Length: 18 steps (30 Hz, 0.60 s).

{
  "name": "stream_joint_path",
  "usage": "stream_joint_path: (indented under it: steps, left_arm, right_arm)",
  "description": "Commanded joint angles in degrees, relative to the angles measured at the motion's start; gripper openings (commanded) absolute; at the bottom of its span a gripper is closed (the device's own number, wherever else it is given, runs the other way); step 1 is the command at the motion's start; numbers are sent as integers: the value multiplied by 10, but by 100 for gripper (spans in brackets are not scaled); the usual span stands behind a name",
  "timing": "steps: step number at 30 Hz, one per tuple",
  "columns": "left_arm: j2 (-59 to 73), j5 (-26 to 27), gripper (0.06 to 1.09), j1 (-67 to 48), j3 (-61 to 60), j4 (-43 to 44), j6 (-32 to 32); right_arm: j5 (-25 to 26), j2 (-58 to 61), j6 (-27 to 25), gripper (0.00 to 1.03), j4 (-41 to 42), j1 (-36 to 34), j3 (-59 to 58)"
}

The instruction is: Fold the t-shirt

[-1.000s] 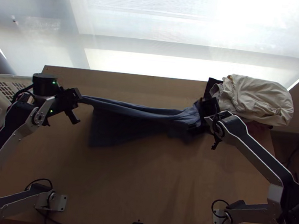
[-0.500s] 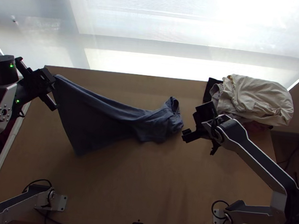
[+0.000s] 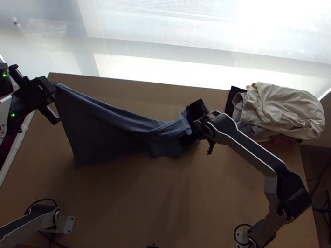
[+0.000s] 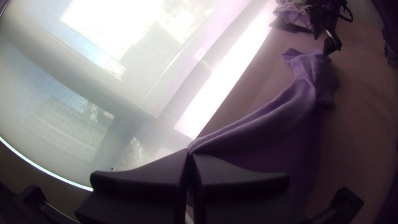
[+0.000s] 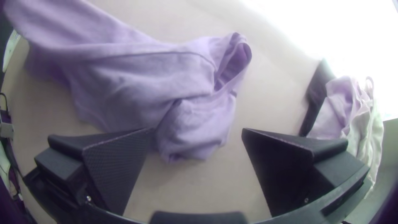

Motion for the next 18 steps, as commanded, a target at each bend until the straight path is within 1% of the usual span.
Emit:
stream_joint_path:
  steps: [1,9,14,18]
  left_arm:
    - [-11,0,14,8,-10,-3,9]
    - [-11,0,14,8,-20,1,13]
    - [-11,0,14,8,-23,2,14]
    - [-11,0,14,8,-25,2,15]
  right_arm:
    - [-1,132,-7,98,1,-20,138]
    - [-1,202,-5,96,-22,-19,248]
    - [-1,217,-6,96,-36,-12,278]
    - [-1,226,-2,95,-42,-9,275]
